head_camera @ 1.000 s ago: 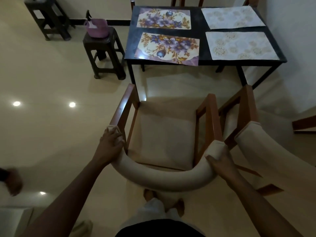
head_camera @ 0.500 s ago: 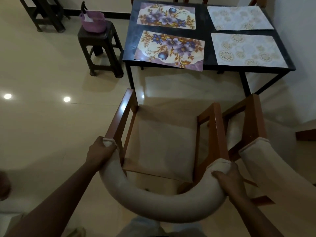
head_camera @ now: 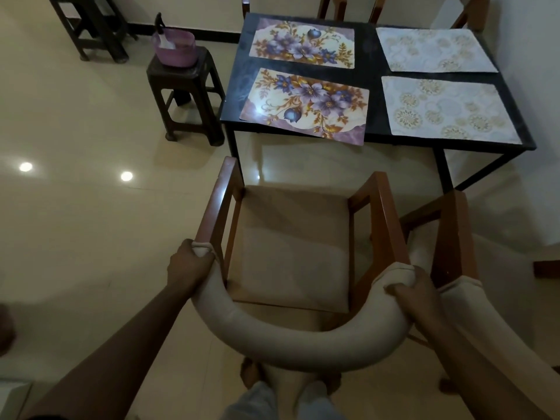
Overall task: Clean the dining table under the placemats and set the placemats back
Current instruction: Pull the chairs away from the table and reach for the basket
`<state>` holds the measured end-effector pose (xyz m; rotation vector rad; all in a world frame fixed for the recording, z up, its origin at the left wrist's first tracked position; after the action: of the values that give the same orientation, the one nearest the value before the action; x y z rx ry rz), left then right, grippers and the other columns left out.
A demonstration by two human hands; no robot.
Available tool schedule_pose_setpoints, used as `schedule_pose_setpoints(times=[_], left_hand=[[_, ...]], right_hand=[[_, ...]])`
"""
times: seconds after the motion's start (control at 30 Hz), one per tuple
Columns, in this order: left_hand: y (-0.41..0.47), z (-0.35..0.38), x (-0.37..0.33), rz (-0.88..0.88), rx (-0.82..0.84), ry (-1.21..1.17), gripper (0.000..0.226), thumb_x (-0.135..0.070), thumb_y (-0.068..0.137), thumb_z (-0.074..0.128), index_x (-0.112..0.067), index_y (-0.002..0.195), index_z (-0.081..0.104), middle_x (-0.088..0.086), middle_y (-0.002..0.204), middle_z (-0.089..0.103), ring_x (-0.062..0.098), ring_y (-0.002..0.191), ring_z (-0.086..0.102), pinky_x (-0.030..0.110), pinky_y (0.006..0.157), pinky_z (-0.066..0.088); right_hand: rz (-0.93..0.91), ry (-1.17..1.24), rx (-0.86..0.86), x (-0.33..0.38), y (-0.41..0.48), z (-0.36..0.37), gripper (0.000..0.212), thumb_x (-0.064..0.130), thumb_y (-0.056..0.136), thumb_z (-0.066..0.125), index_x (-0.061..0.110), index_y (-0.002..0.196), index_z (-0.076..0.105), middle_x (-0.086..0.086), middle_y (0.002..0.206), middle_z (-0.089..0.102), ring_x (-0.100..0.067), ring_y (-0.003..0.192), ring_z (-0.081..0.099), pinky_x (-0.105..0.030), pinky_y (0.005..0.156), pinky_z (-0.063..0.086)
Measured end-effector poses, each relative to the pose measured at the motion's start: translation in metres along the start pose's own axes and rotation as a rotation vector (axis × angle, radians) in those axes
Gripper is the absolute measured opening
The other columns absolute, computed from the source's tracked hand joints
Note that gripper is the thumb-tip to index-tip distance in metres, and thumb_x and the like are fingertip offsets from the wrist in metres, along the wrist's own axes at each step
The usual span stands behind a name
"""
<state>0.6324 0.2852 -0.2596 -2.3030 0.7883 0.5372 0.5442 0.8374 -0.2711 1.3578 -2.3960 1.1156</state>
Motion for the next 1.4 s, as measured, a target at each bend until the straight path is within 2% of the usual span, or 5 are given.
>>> schedule_pose_setpoints(times=[0.2,0.43,0.83,1.1,1.4], left_hand=[[0.022,0.001,-0.013,-0.016,-0.017,-0.006,0.038,-0.031,0.095,0.068,-0.007,0.124,0.060,0.020,0.120,0.067,0.042,0.111,0.065,0.047,0.093,0.051],[0.026,0.003,-0.013,-0.024,-0.021,0.010,0.036,-0.030,0.093,0.069,-0.009,0.122,0.060,0.019,0.119,0.068,0.043,0.110,0.065,0.050,0.096,0.052],[0.024,0.005,-0.010,-0.032,0.018,-0.021,0.044,-0.026,0.094,0.067,-0.007,0.132,0.057,0.021,0.128,0.065,0.043,0.118,0.062,0.049,0.096,0.051],[0.018,0.002,0.001,-0.038,0.005,-0.022,0.043,-0.026,0.092,0.069,-0.008,0.129,0.059,0.019,0.124,0.066,0.041,0.114,0.064,0.047,0.093,0.051],[0.018,0.000,-0.005,-0.008,-0.016,0.011,0.038,-0.023,0.096,0.064,-0.004,0.129,0.059,0.021,0.124,0.066,0.042,0.114,0.064,0.048,0.095,0.051]], right_hand=[[0.049,-0.025,-0.023,0.024,0.024,0.000,0.062,0.026,0.087,0.081,0.013,0.140,0.051,-0.019,0.123,0.064,-0.040,0.109,0.065,-0.050,0.090,0.055],[0.019,0.015,-0.008,0.024,0.021,-0.002,0.073,0.026,0.089,0.079,0.024,0.152,0.041,-0.018,0.142,0.056,-0.044,0.128,0.056,-0.055,0.095,0.053],[0.079,0.027,0.008,0.021,0.022,0.002,0.079,0.031,0.085,0.081,0.025,0.151,0.040,-0.014,0.141,0.056,-0.043,0.126,0.056,-0.045,0.091,0.049],[0.039,-0.005,0.031,0.024,0.016,0.004,0.081,0.026,0.090,0.077,0.024,0.157,0.033,-0.019,0.149,0.050,-0.045,0.134,0.051,-0.056,0.101,0.048],[0.063,-0.008,0.031,0.024,0.015,0.007,0.081,0.031,0.091,0.076,0.024,0.158,0.030,-0.021,0.147,0.050,-0.046,0.131,0.052,-0.056,0.098,0.049]])
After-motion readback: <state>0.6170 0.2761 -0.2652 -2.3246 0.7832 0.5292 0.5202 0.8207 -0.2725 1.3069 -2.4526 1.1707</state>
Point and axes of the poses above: each hand's wrist, its own y-axis towards the middle knuckle, its own z-axis out of the palm, x = y × z, the point moved 10 cm from there along y, towards the middle knuckle
